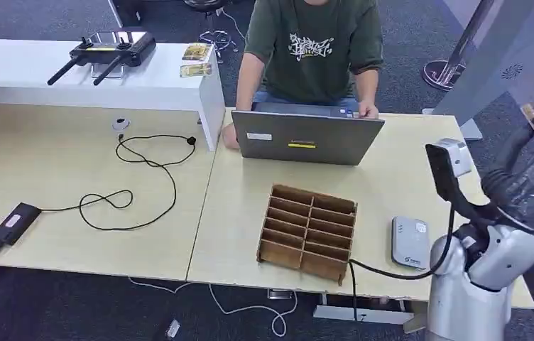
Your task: Pass the card to the sensor for recognition and then transmit it.
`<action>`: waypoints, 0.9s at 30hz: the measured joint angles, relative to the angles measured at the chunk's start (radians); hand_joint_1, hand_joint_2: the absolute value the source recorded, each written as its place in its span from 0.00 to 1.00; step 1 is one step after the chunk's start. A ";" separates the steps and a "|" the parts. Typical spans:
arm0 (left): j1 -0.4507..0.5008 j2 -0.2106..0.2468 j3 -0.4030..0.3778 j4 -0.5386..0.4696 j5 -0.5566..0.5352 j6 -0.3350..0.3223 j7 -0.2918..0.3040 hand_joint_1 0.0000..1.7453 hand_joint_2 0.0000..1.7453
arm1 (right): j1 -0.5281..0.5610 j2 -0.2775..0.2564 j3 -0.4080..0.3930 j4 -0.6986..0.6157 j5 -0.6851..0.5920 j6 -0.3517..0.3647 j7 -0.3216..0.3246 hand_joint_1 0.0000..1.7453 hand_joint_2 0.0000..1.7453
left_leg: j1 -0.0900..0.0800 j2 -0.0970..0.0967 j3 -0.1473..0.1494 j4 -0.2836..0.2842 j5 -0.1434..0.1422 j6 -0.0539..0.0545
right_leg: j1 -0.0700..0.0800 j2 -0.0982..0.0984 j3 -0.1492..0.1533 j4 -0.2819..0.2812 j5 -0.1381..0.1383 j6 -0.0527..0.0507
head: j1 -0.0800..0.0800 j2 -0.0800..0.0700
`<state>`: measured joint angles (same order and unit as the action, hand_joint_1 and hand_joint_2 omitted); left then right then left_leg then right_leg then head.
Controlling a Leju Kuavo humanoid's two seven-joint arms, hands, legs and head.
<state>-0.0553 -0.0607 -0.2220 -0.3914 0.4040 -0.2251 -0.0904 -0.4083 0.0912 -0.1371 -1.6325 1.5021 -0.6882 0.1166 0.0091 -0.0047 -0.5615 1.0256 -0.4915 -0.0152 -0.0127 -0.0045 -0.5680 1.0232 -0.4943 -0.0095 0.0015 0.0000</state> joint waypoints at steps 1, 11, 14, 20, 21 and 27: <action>-0.003 0.000 -0.006 0.001 0.000 0.000 0.001 0.00 0.00 | -0.024 -0.009 0.015 0.026 0.022 0.000 0.013 0.86 1.00 | 0.000 0.000 0.000 0.000 0.000 0.000 | 0.000 0.000 0.000 0.000 0.000 0.000 | 0.000 0.000; -0.021 0.002 -0.058 0.008 -0.003 0.000 0.021 0.00 0.00 | -0.264 -0.151 0.233 0.325 0.037 0.026 0.239 0.75 1.00 | 0.000 0.000 -0.001 0.001 0.001 0.001 | 0.000 0.000 0.000 0.000 0.001 0.000 | 0.001 0.000; -0.028 0.002 -0.073 0.009 -0.003 0.000 0.030 0.00 0.00 | -0.343 -0.196 0.363 0.430 0.037 0.060 0.324 0.79 1.00 | 0.000 0.000 0.000 0.001 0.001 0.001 | 0.000 0.000 0.000 0.000 0.001 0.000 | 0.000 0.000; -0.035 0.004 -0.094 0.009 0.001 0.000 0.038 0.00 0.00 | -0.461 -0.236 0.569 0.599 0.037 0.076 0.398 0.83 1.00 | 0.000 -0.001 0.000 0.001 0.002 0.001 | 0.000 -0.001 -0.001 0.000 0.001 0.000 | 0.000 0.000; -0.035 0.004 -0.097 0.009 0.002 0.000 0.039 0.00 0.00 | -0.477 -0.240 0.597 0.623 0.037 0.077 0.407 0.84 1.00 | 0.000 -0.001 -0.001 0.001 0.002 0.001 | 0.000 -0.001 -0.001 0.000 0.001 0.000 | 0.000 0.000; -0.038 0.005 -0.116 0.009 0.002 0.000 0.048 0.00 0.00 | -0.551 -0.252 0.719 0.725 0.037 0.106 0.435 0.82 1.00 | 0.000 -0.001 -0.001 0.001 0.002 0.001 | 0.000 -0.001 -0.001 0.000 0.001 0.000 | 0.000 0.000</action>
<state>-0.0934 -0.0557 -0.3380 -0.3822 0.4059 -0.2251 -0.0427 -0.9594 -0.1610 0.5815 -0.9075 1.5389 -0.5821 0.5520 0.0087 -0.0056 -0.5623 1.0263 -0.4899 -0.0144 -0.0127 -0.0051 -0.5686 1.0232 -0.4928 -0.0097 0.0019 0.0000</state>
